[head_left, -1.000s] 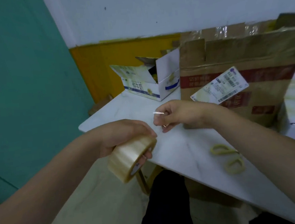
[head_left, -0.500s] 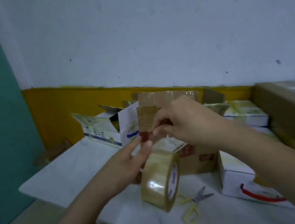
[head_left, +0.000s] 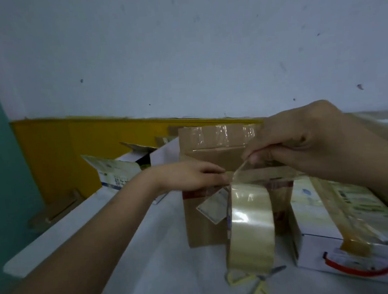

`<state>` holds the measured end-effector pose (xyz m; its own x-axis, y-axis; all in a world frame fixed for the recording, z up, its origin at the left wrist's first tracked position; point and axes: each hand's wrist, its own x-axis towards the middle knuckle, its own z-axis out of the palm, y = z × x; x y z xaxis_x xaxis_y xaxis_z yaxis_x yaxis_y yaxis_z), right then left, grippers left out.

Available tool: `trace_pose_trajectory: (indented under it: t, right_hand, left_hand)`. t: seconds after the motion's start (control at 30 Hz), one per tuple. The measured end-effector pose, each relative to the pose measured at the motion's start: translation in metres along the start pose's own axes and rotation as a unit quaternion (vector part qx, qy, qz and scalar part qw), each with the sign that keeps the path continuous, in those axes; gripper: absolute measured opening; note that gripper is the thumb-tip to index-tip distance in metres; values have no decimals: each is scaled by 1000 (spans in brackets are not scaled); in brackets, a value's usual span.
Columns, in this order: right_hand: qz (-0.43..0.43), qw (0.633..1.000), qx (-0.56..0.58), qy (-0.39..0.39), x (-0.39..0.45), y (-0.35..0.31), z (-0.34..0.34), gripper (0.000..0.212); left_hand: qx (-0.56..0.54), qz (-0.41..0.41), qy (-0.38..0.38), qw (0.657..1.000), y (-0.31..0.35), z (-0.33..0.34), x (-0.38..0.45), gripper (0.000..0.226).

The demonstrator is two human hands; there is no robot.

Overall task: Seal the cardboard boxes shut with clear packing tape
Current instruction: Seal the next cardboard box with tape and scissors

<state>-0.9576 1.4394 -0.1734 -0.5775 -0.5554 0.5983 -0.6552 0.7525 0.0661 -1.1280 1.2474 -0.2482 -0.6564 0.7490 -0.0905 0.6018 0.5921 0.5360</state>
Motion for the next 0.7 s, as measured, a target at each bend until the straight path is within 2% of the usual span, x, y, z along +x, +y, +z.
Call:
trace_pose_trajectory:
  t: [0.07, 0.13, 0.23, 0.37, 0.47, 0.53, 0.63, 0.7]
  right_hand:
    - [-3, 1000, 6, -7, -5, 0, 3, 12]
    - [-2, 1000, 13, -24, -6, -2, 4, 12]
    - [20, 997, 65, -40, -4, -2, 2, 20]
    - [34, 993, 108, -39, -1, 2, -3, 20]
    - [42, 990, 130, -31, 4, 6, -5, 17]
    - [50, 990, 131, -24, 10, 9, -2, 17]
    - [73, 986, 146, -39, 18, 13, 7, 15]
    - [80, 985, 143, -62, 23, 15, 14, 15]
  left_hand:
    - [91, 36, 44, 994, -17, 23, 0, 88]
    - [159, 61, 109, 979, -27, 36, 1, 88]
    - [104, 46, 156, 981, -32, 33, -5, 79]
    - [85, 35, 108, 990, -48, 8, 0, 73]
    - [97, 56, 90, 990, -43, 1, 8, 55]
    - [81, 65, 123, 987, -40, 8, 13, 53]
    - [23, 109, 220, 969, -44, 26, 24, 32]
    - [-4, 132, 252, 959, -51, 31, 29, 23]
